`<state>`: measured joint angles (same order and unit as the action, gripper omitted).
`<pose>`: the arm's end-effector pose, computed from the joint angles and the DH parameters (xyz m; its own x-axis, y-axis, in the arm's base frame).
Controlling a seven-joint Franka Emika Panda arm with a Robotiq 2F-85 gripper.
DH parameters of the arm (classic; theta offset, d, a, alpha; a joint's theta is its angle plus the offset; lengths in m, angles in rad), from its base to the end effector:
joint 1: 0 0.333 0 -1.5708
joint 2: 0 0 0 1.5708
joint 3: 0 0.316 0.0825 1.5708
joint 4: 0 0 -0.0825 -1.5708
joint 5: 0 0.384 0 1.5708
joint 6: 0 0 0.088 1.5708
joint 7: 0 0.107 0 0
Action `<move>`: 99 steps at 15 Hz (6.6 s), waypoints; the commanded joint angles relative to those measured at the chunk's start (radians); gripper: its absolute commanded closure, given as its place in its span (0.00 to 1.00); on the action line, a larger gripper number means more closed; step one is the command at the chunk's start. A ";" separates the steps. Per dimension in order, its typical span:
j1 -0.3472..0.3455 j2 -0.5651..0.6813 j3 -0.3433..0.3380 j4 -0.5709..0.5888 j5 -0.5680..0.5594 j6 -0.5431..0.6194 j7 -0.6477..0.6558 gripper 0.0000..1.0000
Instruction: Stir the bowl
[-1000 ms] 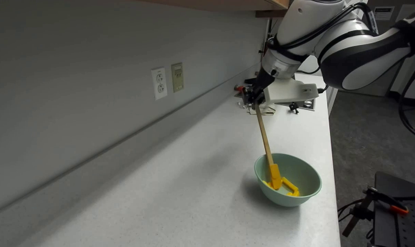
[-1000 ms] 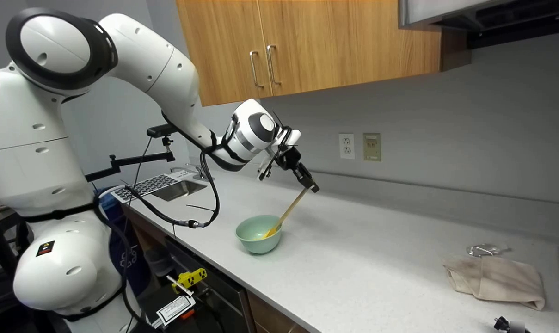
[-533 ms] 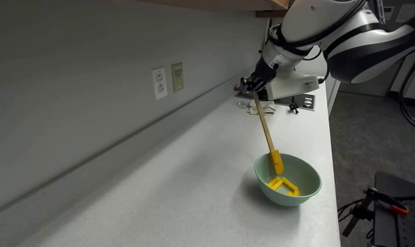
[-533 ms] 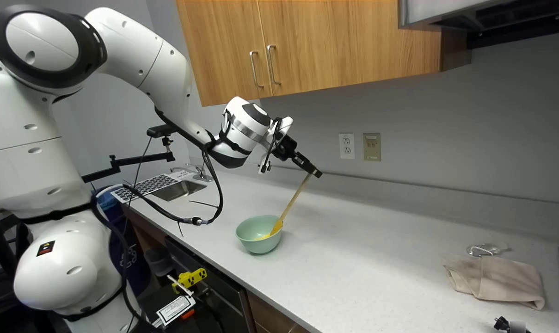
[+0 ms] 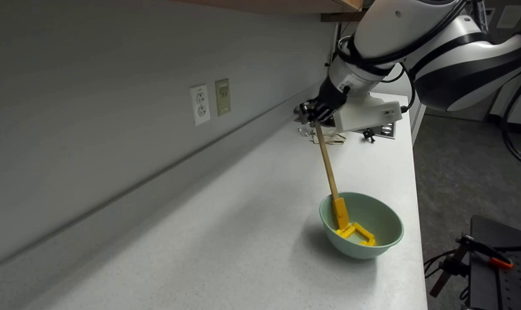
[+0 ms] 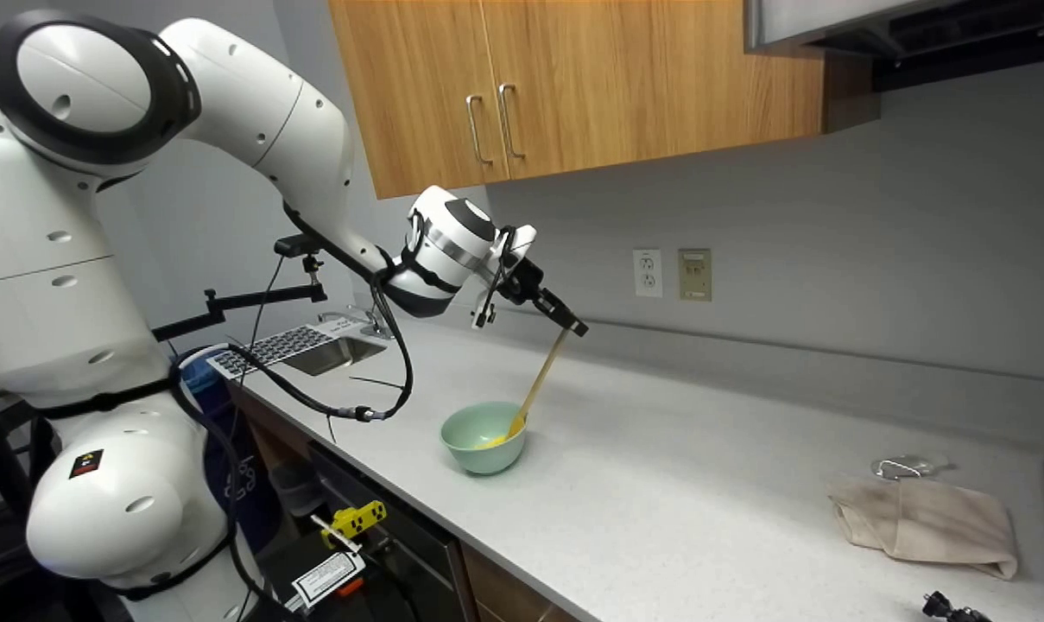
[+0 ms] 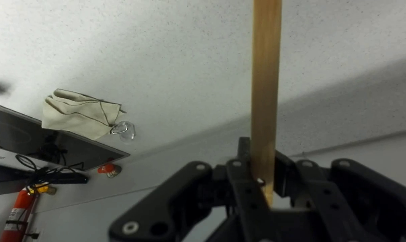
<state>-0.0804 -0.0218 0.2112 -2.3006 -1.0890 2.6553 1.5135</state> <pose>0.5247 0.0941 0.3848 0.6601 -0.3314 0.6741 -0.4770 -0.8782 0.0353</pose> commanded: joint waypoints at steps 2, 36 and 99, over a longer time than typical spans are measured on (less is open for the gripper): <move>0.002 -0.019 0.005 -0.023 -0.006 0.044 0.049 0.98; -0.012 0.033 -0.014 -0.051 0.032 0.241 0.087 0.98; 0.005 0.010 0.003 0.009 -0.218 -0.058 0.145 0.98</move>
<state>-0.0774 0.0072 0.2125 -2.2947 -1.2784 2.6208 1.6345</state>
